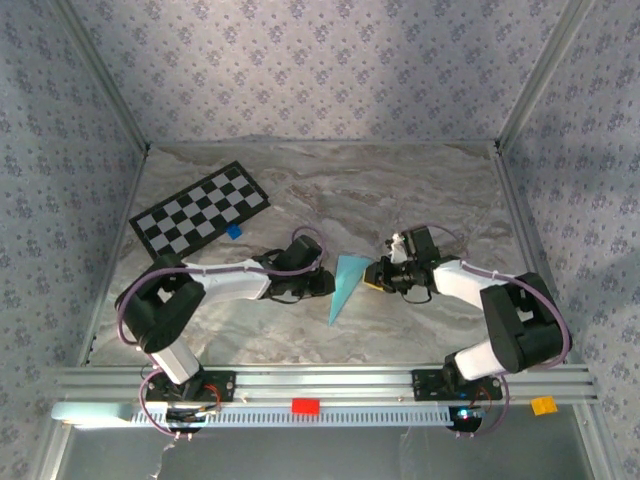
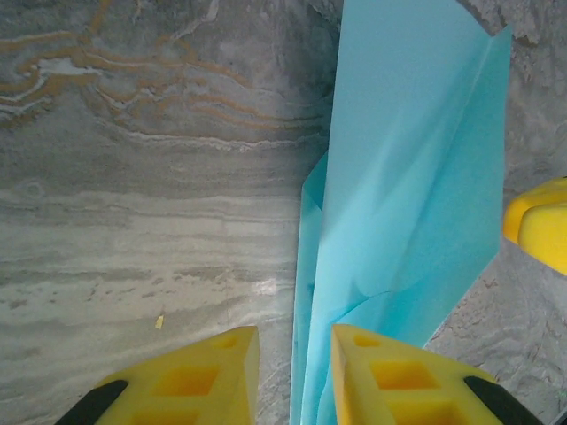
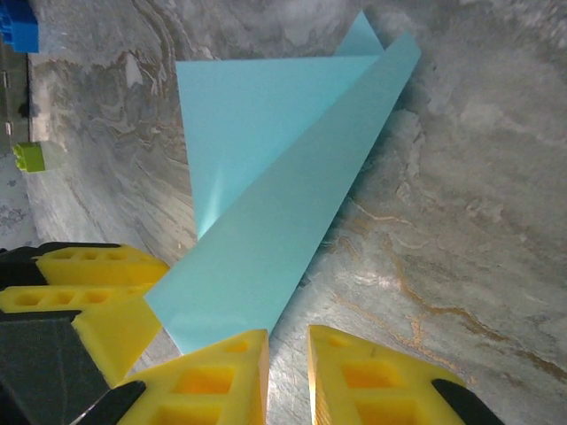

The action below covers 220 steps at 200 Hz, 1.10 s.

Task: Fold a paper plane with a square sheet of paper (pick it up from the middle)
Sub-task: Fold the wing for the fifth time at the center of the table.

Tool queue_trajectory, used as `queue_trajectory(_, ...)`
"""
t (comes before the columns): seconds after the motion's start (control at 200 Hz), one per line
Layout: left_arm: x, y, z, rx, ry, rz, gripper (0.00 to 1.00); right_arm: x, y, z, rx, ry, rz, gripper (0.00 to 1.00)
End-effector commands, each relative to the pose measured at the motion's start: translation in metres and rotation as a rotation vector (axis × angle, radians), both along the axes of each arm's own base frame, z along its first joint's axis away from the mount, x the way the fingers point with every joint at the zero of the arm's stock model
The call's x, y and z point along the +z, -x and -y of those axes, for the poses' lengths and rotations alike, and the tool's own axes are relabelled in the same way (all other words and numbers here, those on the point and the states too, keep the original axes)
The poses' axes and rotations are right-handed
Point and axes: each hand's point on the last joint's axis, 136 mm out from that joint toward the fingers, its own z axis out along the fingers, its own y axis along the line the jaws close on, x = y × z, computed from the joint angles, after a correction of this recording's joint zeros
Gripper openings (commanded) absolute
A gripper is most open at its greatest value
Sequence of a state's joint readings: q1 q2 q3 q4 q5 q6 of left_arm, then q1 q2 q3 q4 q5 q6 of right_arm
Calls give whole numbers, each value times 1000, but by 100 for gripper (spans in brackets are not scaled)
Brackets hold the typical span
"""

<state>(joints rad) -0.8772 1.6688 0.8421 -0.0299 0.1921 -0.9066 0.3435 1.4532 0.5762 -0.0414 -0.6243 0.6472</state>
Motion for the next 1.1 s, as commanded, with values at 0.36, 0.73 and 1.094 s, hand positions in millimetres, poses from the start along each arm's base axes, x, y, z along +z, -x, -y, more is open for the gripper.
queue_trajectory(0.36,-5,1,18,-58,40,-36,30,-5,2,-10,24,-11,-21,20)
queue_trajectory(0.73,-4,4,18,-60,61,-36,32,-9,4,-14,41,-16,-34,20)
queue_trajectory(1.094,-1,0,8,-14,39,-7,35,-12,6,-18,54,-13,-40,20)
